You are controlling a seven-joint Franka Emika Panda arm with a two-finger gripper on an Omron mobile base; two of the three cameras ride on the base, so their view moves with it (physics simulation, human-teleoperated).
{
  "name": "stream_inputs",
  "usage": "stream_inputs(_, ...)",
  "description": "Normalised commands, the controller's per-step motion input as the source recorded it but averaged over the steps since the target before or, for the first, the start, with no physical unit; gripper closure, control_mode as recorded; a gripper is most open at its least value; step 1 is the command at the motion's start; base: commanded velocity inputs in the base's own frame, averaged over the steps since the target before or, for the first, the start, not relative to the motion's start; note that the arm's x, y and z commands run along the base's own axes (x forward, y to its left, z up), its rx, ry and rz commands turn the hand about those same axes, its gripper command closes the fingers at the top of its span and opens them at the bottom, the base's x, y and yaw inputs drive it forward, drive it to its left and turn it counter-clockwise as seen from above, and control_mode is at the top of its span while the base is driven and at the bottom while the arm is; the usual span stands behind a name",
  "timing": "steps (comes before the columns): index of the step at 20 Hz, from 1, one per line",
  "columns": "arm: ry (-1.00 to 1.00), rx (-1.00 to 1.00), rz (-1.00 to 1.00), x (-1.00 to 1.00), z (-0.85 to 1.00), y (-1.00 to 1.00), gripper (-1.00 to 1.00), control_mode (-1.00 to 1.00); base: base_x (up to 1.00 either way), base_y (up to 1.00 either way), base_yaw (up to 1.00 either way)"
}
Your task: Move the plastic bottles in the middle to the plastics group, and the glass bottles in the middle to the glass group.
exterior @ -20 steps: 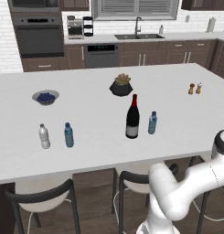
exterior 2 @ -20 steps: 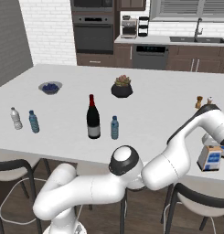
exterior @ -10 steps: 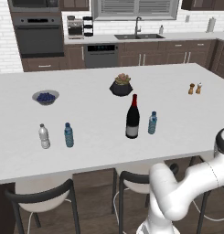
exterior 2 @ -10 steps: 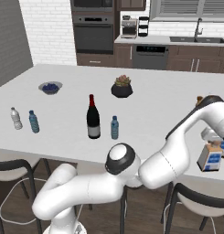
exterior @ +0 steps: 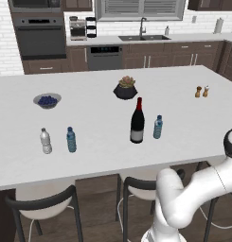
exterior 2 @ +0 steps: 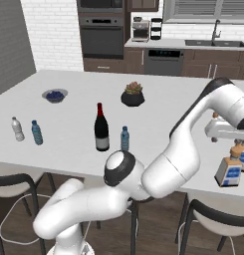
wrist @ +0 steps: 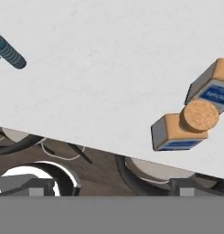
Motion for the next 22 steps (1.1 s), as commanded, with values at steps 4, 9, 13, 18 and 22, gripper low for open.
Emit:
stream_inputs(4,0.04,-0.09,0.01,-0.39,0.07,1.0,-1.0,-1.0,0.0,0.0,0.0)
stream_inputs(9,0.07,-0.12,0.04,-0.64,0.07,1.0,-1.0,-1.0,0.0,0.0,0.0)
stream_inputs(13,0.04,-0.13,0.06,-0.55,0.22,1.0,-1.0,-1.0,0.0,0.0,0.0)
stream_inputs(18,0.0,-0.15,0.01,-0.22,0.18,1.0,-1.0,-1.0,0.0,0.0,0.0)
stream_inputs(22,-0.03,-0.14,-0.02,-0.02,0.05,1.0,-1.0,-1.0,0.0,0.0,0.0)
